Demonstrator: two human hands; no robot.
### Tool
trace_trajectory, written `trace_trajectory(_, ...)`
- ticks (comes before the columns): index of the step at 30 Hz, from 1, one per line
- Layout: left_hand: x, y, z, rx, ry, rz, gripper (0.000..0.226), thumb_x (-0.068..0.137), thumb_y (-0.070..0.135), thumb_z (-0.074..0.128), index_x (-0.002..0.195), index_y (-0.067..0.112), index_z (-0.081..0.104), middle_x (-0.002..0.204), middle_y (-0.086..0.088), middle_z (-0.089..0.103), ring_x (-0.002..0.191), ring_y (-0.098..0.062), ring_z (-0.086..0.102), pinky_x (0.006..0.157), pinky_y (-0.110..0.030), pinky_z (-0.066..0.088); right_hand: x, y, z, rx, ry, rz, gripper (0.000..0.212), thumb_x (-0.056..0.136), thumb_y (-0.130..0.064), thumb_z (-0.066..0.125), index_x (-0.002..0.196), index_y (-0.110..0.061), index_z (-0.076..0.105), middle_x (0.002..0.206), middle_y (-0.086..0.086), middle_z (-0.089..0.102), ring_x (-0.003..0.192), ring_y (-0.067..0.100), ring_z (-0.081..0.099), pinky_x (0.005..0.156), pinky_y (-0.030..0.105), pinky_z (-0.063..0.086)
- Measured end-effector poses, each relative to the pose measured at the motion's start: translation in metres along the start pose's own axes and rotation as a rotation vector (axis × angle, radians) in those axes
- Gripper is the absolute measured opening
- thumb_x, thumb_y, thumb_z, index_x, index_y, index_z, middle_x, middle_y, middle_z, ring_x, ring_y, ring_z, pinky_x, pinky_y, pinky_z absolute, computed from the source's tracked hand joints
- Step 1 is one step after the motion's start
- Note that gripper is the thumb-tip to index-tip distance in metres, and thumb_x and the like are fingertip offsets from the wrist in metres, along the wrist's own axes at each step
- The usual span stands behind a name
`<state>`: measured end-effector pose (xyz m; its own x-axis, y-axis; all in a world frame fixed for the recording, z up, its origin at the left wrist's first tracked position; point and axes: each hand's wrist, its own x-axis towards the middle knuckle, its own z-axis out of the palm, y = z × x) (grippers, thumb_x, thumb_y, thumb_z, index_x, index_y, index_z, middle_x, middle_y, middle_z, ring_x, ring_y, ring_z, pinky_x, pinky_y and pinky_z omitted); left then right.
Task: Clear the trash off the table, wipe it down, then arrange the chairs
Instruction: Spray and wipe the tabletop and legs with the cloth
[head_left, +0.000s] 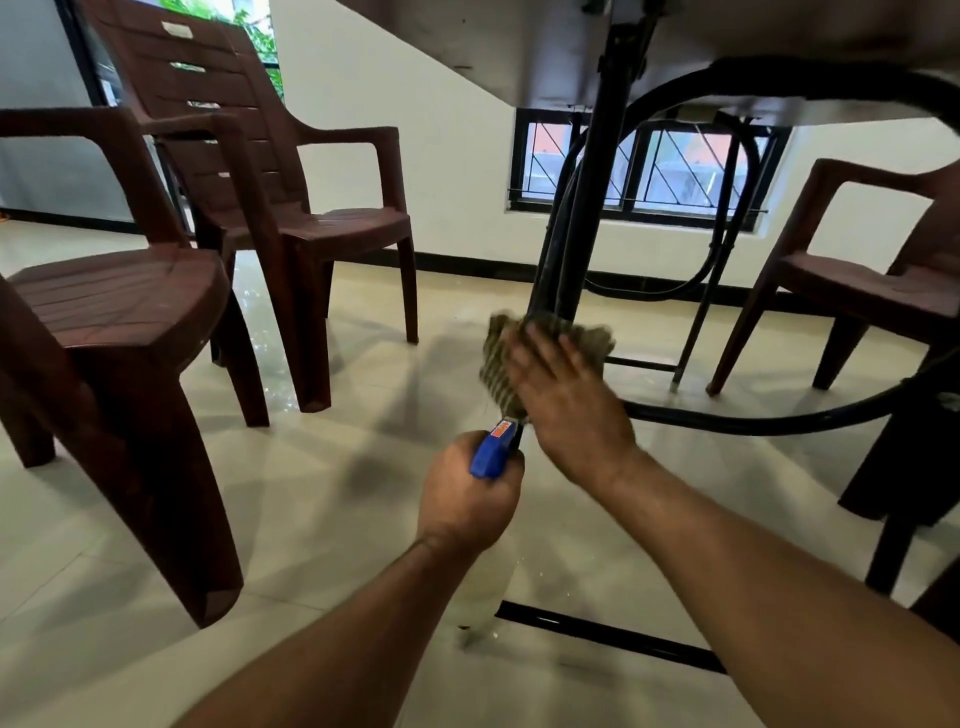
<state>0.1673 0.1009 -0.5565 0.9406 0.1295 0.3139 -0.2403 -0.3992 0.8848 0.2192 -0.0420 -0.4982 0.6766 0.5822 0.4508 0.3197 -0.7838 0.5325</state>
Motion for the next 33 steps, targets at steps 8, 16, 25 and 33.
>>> trace_trajectory(8,0.003,0.003,-0.005,-0.056,0.012,0.007,0.026,0.079,0.048,0.060,0.073,0.023,0.062,0.061,0.003,0.063,0.054,-0.022,0.057,0.055,-0.047,0.055,0.001,0.008,-0.019,-0.010,-0.177,-0.238,0.062,0.101,-0.023,0.039,0.159,-0.019,0.017,0.167,0.001,0.007,0.154,0.020,-0.004,0.121,0.039,-0.011)
trace_trajectory(16,-0.010,-0.015,-0.008,-0.065,0.032,-0.022,0.023,0.081,0.038,0.061,0.067,0.021,0.055,0.054,0.004,0.051,0.049,-0.015,0.043,0.050,-0.043,0.046,-0.003,-0.031,-0.006,-0.009,-0.178,-0.061,0.064,0.095,-0.019,0.026,0.158,-0.012,0.020,0.168,0.007,0.008,0.154,0.028,-0.007,0.120,0.049,-0.011)
trace_trajectory(25,-0.022,-0.058,-0.017,0.010,0.030,-0.088,0.024,0.081,0.033,0.062,0.071,0.012,0.054,0.054,-0.001,0.047,0.052,-0.024,0.042,0.057,-0.055,0.051,-0.018,-0.050,0.031,0.180,0.014,0.213,0.074,0.086,-0.013,0.042,0.157,-0.018,0.024,0.168,0.004,-0.002,0.152,0.028,-0.015,0.123,0.053,0.001)
trace_trajectory(33,-0.036,-0.085,-0.026,0.059,-0.037,-0.158,0.027,0.079,0.048,0.065,0.073,0.022,0.059,0.058,0.003,0.055,0.053,-0.021,0.049,0.056,-0.046,0.055,-0.112,-0.158,0.095,0.220,-0.371,-0.151,0.073,0.090,-0.026,0.058,0.155,-0.010,0.029,0.165,0.012,0.018,0.154,0.033,0.001,0.123,0.054,-0.001)
